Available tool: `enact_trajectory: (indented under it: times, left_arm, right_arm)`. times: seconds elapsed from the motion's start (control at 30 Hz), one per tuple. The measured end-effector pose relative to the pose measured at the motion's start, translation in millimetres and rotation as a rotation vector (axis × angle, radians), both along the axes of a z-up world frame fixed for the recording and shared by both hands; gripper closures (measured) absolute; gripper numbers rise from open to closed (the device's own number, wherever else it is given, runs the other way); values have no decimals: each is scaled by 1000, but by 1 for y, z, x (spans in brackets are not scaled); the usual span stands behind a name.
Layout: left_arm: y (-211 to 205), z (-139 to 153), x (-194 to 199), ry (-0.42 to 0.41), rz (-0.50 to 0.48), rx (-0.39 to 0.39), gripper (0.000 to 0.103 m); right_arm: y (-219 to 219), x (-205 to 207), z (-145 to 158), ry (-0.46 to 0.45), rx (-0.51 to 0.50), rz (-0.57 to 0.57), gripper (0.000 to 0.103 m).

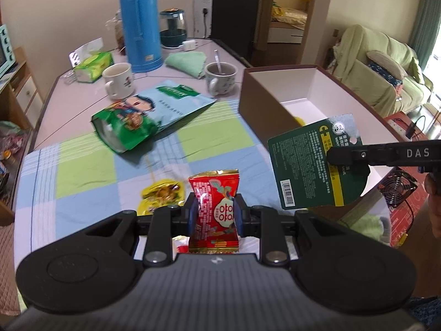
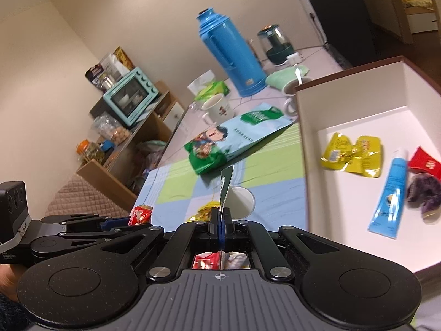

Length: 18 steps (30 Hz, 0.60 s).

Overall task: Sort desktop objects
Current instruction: 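Carry the red candy packet and green card over the white box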

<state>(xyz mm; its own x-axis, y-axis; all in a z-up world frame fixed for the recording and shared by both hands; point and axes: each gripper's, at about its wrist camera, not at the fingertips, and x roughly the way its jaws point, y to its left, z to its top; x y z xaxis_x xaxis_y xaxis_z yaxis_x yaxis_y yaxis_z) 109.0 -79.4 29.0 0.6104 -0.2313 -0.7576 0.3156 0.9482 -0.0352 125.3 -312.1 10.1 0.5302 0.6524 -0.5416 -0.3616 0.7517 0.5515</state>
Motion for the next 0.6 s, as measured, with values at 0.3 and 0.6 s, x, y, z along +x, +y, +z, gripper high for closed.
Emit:
enact_trajectory:
  times: [0.3,0.6]
  left_arm:
    - [-41,5,6,-16,-74,-2,81]
    - [-87,10,13,-33,-148,-13,81]
  right_arm:
    - [-40,-5,13,-28,15,-68,103]
    - [-77,-6,25,-58,26,-119,103]
